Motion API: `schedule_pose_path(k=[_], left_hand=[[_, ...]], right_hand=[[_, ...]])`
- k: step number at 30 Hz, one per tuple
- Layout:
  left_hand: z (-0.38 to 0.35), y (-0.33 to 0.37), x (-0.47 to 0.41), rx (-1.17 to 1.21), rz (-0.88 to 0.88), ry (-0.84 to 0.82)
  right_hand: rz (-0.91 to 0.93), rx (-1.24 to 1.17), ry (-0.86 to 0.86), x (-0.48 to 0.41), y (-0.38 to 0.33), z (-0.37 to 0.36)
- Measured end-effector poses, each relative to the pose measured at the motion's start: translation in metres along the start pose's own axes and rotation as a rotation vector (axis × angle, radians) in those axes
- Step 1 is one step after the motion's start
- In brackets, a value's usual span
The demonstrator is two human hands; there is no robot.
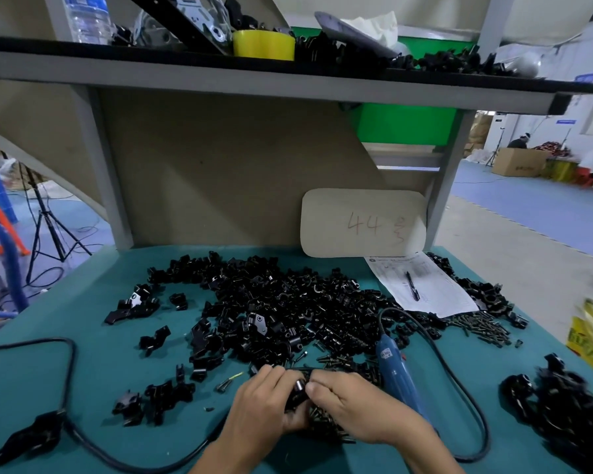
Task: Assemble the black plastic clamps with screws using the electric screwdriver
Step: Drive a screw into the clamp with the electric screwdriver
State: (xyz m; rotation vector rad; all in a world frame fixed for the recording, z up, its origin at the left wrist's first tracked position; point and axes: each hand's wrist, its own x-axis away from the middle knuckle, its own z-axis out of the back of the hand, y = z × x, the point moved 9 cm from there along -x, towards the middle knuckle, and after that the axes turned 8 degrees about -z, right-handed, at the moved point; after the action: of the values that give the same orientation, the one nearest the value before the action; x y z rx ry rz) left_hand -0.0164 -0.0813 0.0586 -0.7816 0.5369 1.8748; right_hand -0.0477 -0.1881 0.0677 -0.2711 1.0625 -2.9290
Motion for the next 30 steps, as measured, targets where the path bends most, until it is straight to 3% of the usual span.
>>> schedule_pose_path(k=[4,6,8,11,16,18,23,26,30], left_hand=[[-0.005,-0.007,0.011,-0.001,-0.010,-0.079],[-0.007,-0.014,0.019,0.002,0.003,-0.111],[-0.006,-0.021,0.024,-0.018,0.020,-0.120],[-0.003,-0.026,0.026,-0.051,0.019,-0.124],[-0.006,-0.024,0.025,-0.021,0.031,-0.147],[-0.010,-0.022,0.029,0.009,0.050,-0.205],[-0.013,-0.023,0.030,0.081,0.101,-0.195],[-0.011,-0.024,0.030,0.089,0.134,-0.226],[-0.009,-0.034,0.039,0.109,0.234,-0.222]], right_hand=[[-0.069,0.080,0.019,0.002,0.014,0.003],[-0.209,0.193,0.208,0.011,0.044,0.026],[-0.438,0.450,0.389,0.031,0.079,0.052],[-0.688,0.534,0.351,0.049,0.125,0.054],[-0.734,0.389,0.287,0.055,0.143,0.058],[-0.694,0.127,0.293,0.057,0.152,0.061],[-0.596,-1.032,0.529,0.063,0.169,0.057],[-0.423,-1.641,0.466,0.045,0.144,0.034],[-0.286,-1.957,0.618,0.025,0.126,0.017]])
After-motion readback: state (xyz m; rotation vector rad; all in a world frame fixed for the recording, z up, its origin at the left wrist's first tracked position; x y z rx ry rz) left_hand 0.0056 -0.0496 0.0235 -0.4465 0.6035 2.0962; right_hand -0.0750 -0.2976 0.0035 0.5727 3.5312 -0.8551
